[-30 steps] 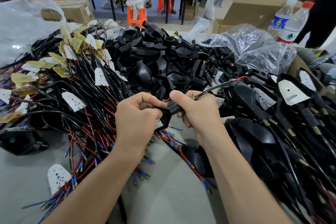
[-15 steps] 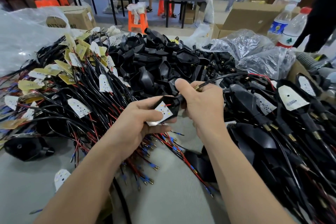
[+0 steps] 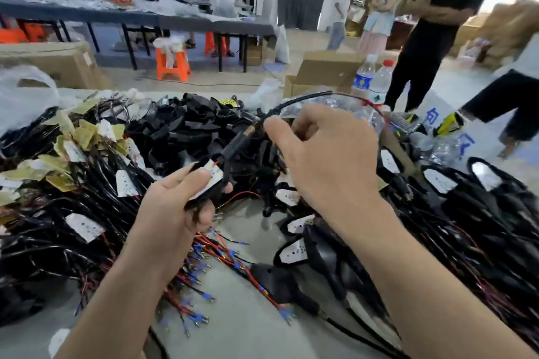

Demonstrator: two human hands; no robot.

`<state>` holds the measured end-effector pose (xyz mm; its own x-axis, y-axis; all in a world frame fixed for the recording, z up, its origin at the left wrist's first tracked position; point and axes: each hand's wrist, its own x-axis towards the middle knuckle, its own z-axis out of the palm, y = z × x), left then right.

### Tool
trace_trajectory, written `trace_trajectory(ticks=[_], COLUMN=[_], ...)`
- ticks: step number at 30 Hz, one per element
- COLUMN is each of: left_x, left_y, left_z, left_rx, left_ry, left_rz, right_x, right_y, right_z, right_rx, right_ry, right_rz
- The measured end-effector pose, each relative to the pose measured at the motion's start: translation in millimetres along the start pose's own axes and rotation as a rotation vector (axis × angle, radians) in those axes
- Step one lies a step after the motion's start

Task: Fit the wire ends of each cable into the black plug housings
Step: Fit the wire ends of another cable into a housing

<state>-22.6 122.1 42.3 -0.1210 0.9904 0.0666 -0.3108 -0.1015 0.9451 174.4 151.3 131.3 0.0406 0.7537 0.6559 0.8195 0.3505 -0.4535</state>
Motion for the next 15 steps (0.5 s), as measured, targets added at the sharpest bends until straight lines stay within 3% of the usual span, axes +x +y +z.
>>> trace_trajectory(ticks=[2, 4, 6, 9, 11, 15], left_x=[2, 5, 11, 29, 42, 57], left_y=[12, 25, 33, 28, 14, -20], left_z=[10, 23, 45, 97, 138, 202], left_rx=[0.014, 0.002, 0.024, 0.037, -0.042, -0.171], left_ry=[-0.103, -0.240, -0.355, -0.328, -0.261, -0.348], left_rz=[-0.023, -0.065, -0.110, -0.155, -0.188, -0.306], right_x=[-8, -16, -22, -29, -34, -45], right_y=[3, 13, 27, 57, 84, 145], right_z=[-36, -64, -88, -121, -138, -139], right_rx=[-0.170, -0.322, -0.380, -0.343, -0.241, -0.171], right_ry=[0.135, -0.028, -0.155, -0.252, -0.204, -0.129], right_rz=[-0.317, -0.537, -0.551, -0.315, -0.113, 0.283])
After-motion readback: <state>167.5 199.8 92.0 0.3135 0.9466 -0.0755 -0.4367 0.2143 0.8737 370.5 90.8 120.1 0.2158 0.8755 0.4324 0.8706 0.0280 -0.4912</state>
